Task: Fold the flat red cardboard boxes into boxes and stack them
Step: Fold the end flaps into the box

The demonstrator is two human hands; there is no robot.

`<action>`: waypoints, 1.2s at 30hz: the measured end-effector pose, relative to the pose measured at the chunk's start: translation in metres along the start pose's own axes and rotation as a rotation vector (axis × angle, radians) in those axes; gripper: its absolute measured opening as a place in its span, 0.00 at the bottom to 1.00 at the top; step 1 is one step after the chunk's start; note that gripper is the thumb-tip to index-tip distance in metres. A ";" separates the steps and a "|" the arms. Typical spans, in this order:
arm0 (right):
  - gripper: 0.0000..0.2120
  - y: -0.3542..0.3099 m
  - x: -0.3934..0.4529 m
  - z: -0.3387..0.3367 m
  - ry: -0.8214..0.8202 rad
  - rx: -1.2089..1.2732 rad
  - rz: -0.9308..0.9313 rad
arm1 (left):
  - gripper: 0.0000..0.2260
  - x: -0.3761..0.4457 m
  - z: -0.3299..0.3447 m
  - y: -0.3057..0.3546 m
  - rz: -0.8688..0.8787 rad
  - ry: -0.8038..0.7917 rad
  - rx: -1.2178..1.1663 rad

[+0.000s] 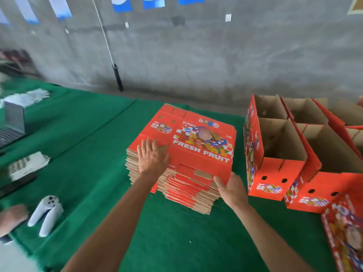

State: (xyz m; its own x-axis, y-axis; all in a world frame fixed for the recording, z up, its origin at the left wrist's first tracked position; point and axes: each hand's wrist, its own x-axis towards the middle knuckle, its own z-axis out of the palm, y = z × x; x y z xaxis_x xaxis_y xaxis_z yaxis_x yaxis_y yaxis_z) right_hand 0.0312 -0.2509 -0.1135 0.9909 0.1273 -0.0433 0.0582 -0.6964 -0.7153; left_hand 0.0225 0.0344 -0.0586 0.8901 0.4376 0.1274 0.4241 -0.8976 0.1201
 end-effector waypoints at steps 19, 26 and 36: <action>0.06 -0.029 0.005 -0.019 0.128 0.767 0.318 | 0.22 0.023 -0.017 -0.029 0.121 -0.031 0.462; 0.04 -0.041 -0.019 -0.039 0.094 0.933 0.437 | 0.15 0.030 -0.048 -0.042 0.324 0.085 0.471; 0.15 -0.038 -0.124 -0.132 -0.338 0.403 0.278 | 0.15 -0.009 -0.185 0.016 0.187 0.221 0.111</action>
State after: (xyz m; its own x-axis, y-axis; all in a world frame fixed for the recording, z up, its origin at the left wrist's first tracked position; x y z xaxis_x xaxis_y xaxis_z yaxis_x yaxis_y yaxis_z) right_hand -0.0777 -0.3332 0.0112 0.8652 0.2424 -0.4389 -0.3135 -0.4215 -0.8509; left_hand -0.0093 0.0258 0.1246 0.9018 0.2539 0.3498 0.2823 -0.9588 -0.0320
